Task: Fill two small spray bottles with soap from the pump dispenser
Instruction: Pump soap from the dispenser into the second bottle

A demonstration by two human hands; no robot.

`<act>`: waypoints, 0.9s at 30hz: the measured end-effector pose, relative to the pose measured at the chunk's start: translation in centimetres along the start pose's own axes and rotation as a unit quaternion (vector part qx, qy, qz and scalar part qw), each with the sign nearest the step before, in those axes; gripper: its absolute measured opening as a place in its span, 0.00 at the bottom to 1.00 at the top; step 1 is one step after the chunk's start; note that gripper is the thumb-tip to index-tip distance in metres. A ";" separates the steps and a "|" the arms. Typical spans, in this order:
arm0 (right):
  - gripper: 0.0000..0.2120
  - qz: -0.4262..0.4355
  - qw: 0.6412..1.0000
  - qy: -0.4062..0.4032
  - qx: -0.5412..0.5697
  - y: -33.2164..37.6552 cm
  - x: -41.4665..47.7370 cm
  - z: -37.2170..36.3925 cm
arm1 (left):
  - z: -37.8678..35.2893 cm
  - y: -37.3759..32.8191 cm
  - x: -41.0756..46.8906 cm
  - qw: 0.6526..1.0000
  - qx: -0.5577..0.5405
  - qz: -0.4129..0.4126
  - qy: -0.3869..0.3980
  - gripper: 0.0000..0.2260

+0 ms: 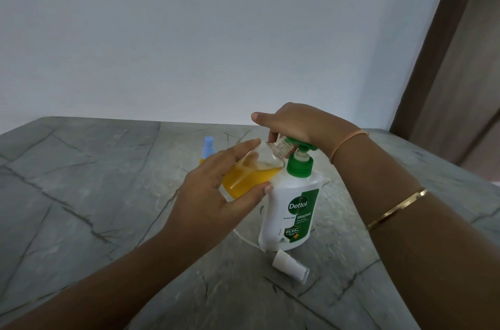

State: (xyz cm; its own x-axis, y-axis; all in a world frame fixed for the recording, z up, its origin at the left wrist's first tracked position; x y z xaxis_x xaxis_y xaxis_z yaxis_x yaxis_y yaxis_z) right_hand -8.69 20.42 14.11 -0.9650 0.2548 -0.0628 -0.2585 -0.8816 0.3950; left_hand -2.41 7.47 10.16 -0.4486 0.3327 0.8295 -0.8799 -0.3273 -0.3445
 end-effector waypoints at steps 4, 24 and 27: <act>0.25 -0.006 1.000 0.010 0.016 -0.4 0.0 -0.4 | 0.0 0.1 0.0 1.000 -0.005 -0.002 -0.001 0.21; 0.26 -0.018 0.999 0.023 0.023 -0.7 0.1 -0.7 | -0.3 0.1 0.0 1.000 0.008 0.002 0.015 0.21; 0.25 -0.008 1.000 0.017 0.017 -0.5 -0.1 -0.6 | -0.3 0.0 -0.1 1.000 0.005 0.002 0.015 0.21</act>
State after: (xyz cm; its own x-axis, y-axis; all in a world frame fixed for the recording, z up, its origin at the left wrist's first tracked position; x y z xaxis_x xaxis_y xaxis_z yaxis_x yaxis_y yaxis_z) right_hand -8.49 20.61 13.37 -0.9616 0.2556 -0.1002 -0.2736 -0.8635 0.4237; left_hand -2.40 7.74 9.92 -0.4566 0.3577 0.8146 -0.8767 -0.3368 -0.3435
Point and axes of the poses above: each hand's wrist, its own x-axis towards the middle knuckle, its own z-axis out of the back of the hand, y = z × x, the point moved 10 cm from there along x, towards the middle knuckle, and after that the axes turned 13 degrees about -z, right-handed, at the moved point
